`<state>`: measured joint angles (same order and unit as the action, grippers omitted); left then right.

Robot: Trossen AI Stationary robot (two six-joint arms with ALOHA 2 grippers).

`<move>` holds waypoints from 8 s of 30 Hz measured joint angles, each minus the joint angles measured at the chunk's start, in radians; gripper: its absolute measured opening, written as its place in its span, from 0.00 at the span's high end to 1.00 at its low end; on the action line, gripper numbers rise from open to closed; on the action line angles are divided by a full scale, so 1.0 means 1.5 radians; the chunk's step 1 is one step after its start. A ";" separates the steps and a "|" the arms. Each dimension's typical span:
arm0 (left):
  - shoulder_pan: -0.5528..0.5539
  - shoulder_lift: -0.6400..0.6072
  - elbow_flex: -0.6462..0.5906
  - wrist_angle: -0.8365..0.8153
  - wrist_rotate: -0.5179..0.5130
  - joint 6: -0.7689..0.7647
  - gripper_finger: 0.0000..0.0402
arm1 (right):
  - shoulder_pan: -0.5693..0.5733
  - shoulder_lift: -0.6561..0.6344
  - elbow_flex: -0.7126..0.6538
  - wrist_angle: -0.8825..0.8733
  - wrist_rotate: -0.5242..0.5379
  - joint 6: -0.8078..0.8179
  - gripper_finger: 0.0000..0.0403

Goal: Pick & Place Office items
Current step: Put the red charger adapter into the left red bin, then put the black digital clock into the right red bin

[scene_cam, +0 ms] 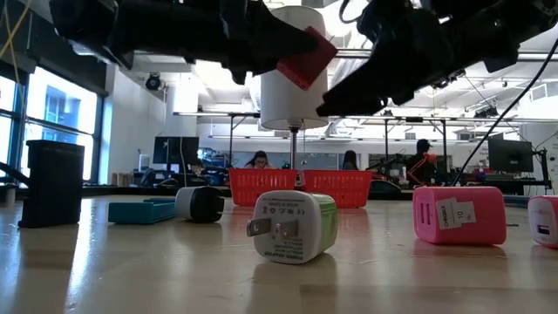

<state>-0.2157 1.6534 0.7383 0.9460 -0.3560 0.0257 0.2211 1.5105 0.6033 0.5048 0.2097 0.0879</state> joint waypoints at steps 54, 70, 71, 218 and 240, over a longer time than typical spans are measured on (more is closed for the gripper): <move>0.274 0.006 0.301 -0.881 0.008 -0.261 0.71 | -0.025 0.000 0.000 -0.026 -0.023 0.032 0.33; 0.248 0.013 0.300 -0.865 0.060 -0.126 0.71 | -0.025 0.000 0.000 -0.034 -0.024 0.032 0.33; 0.249 0.017 0.300 -0.863 0.069 -0.117 0.71 | -0.025 0.000 0.000 -0.034 -0.024 0.032 0.33; -0.232 -0.134 0.124 -1.273 0.105 -0.416 0.44 | -0.025 0.000 0.000 -0.049 -0.055 0.031 0.33; -0.296 -0.138 -0.091 -0.912 0.056 -0.439 0.44 | -0.008 0.000 0.000 0.003 -0.089 0.052 0.33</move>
<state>-0.6594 1.4462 0.6012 -0.4224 -0.2719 -0.6332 0.2089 1.5108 0.6033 0.5095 0.0764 0.1663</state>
